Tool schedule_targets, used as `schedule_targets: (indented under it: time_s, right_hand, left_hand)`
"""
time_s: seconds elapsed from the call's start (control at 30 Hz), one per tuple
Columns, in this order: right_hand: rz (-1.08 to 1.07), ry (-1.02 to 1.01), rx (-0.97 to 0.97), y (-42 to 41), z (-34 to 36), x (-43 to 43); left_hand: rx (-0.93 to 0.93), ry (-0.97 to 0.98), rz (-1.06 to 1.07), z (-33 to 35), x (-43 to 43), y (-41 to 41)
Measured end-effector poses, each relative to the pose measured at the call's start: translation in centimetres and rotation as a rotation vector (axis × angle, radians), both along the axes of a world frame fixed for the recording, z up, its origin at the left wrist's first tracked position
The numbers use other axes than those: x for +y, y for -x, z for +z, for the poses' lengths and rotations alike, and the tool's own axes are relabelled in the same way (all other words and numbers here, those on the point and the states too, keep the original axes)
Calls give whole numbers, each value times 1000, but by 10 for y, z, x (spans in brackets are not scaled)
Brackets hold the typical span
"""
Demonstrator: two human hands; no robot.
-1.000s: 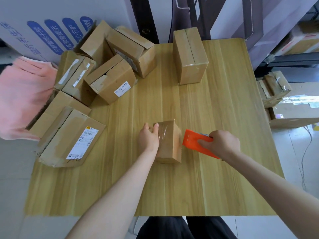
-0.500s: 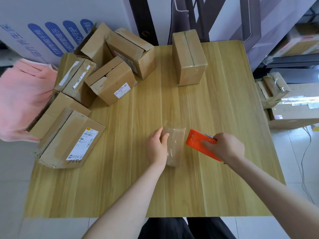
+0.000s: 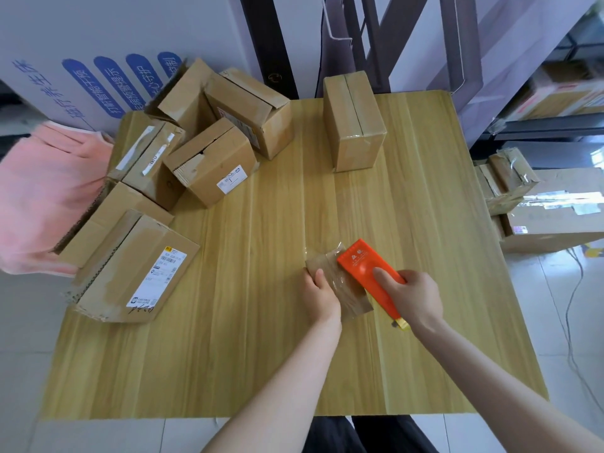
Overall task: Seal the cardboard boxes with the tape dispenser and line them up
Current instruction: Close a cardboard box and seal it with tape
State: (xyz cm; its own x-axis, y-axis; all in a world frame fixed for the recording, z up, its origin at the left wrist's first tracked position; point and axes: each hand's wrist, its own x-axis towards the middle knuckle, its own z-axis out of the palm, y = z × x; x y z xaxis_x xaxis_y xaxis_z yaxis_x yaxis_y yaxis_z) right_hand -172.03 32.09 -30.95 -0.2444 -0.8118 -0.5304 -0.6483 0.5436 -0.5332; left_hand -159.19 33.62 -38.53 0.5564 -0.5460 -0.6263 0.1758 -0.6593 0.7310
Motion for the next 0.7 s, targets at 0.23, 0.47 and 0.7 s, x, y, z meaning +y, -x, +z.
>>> schedule_targets:
  time_s: [0.23,0.47,0.7]
  right_hand:
    - [-61,98,-79,-1,10,-10]
    - [-537,206,-429,-19,21,2]
    - [-568,156,-471,-32,18,0]
  left_hand:
    - [-246,50,-74,9,16,-19]
    - [-744,318,-693,20,-3,-51]
    - [-740,46,-959,26,-26,-53]
